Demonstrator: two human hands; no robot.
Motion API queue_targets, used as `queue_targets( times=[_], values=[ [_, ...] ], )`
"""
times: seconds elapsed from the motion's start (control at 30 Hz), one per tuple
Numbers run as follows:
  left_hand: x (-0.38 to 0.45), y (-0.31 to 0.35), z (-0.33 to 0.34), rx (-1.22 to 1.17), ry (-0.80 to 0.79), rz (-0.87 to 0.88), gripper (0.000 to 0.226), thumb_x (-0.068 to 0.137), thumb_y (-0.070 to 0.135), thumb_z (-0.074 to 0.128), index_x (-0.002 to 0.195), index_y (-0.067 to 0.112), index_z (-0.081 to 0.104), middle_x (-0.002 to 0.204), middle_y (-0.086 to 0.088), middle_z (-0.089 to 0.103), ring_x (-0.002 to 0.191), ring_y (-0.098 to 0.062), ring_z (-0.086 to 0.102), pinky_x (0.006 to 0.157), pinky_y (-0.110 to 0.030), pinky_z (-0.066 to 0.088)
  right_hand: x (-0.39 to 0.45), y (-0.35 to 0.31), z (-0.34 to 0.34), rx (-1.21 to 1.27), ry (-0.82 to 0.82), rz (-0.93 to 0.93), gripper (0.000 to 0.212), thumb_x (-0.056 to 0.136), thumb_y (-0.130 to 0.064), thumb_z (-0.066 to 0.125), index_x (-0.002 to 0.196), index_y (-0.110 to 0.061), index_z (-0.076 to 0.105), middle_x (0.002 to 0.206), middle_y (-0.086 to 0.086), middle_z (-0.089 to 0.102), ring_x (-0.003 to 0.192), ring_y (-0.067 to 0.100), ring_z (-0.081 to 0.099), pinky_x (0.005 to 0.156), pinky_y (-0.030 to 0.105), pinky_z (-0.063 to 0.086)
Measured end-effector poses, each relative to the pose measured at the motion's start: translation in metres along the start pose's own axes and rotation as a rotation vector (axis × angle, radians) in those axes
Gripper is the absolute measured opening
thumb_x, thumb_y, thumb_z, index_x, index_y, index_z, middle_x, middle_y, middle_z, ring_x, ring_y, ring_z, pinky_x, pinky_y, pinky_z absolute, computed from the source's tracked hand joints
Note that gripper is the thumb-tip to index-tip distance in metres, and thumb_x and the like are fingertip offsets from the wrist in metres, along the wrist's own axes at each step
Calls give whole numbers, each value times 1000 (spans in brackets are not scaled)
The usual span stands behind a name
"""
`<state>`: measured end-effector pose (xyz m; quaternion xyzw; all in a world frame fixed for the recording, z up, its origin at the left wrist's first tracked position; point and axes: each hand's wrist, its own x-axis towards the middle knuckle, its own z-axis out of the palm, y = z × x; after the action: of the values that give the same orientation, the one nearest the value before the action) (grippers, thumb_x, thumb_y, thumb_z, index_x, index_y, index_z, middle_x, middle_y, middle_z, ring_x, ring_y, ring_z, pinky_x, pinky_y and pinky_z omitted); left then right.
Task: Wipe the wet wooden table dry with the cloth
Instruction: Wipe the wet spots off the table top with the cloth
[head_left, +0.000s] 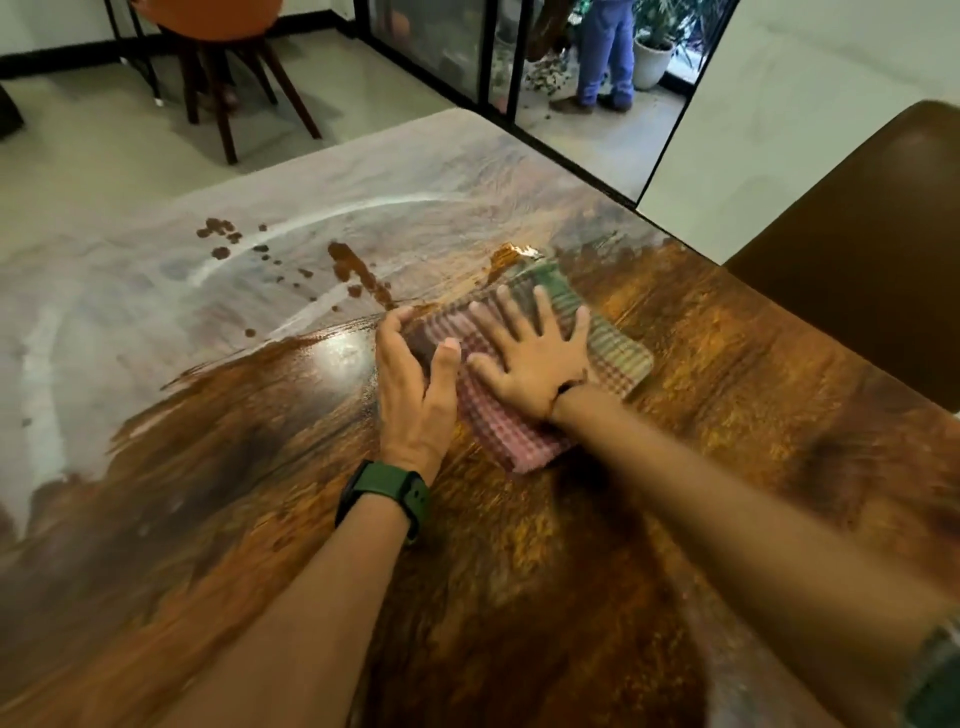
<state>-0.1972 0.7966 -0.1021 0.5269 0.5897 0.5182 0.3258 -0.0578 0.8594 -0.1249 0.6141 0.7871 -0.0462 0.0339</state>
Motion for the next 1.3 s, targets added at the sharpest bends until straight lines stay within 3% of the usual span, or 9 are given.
queue_targets(
  times=[0.13,0.27,0.37,0.47,0.6,0.83,1.0,1.13,1.3],
  values=[
    [0,-2,1,133,93,18,65,79,49,36,130,9,35,136,-11,36,129,-21,29,115,-47,11,-23,-63,19,-115,-6,-150,76,87,-66,26,146,-38,-13,154,-6,-26,139,35,-26,99,70,-16],
    [-1,-7,0,151,78,60,71,75,56,31,130,11,34,134,-3,35,128,-8,23,117,-43,-5,3,-29,9,-1,45,-207,59,90,-66,15,144,-50,-4,157,-14,-11,144,26,-15,103,66,-16],
    [1,-11,-1,105,35,50,65,79,54,35,131,16,32,129,10,27,119,7,13,116,-48,2,38,26,3,32,58,-33,59,86,-72,11,141,-55,-1,157,-17,-6,145,23,-9,108,64,-11],
    [1,-11,0,86,-3,60,55,82,46,39,128,18,33,127,8,31,122,-4,26,112,-51,20,65,75,0,41,41,203,64,84,-76,10,143,-53,1,157,-16,-6,145,23,-7,108,64,-9],
    [1,-5,1,70,-36,79,53,82,45,39,128,19,32,124,11,29,121,-3,26,112,-54,21,67,74,-8,68,13,325,66,86,-73,9,146,-46,2,158,-10,-8,145,27,-10,107,66,-10],
    [3,-4,4,162,-38,61,58,82,41,40,130,8,36,137,-13,39,131,-17,28,112,-53,19,16,-58,1,-195,-49,-167,62,97,-50,29,149,-34,-2,158,-4,-15,143,30,-18,108,67,-7],
    [3,-3,2,197,-67,68,53,84,37,41,126,6,39,128,-11,42,124,-24,35,107,-53,28,24,-41,-1,-101,-40,-299,64,94,-55,28,148,-37,-1,157,-8,-18,143,27,-18,108,66,-9],
    [-1,-5,0,158,-126,65,56,84,48,38,131,18,32,135,-3,37,128,-23,34,107,-51,29,56,15,-1,15,53,-111,62,86,-69,10,144,-51,-1,157,-14,-7,145,22,-9,108,62,-9],
    [-1,-6,1,159,-163,82,51,78,56,32,125,37,24,134,-4,39,124,-28,41,102,-52,36,97,122,-8,25,34,239,64,87,-73,12,146,-48,4,157,-14,-6,145,21,-5,110,61,-8]
  ],
)
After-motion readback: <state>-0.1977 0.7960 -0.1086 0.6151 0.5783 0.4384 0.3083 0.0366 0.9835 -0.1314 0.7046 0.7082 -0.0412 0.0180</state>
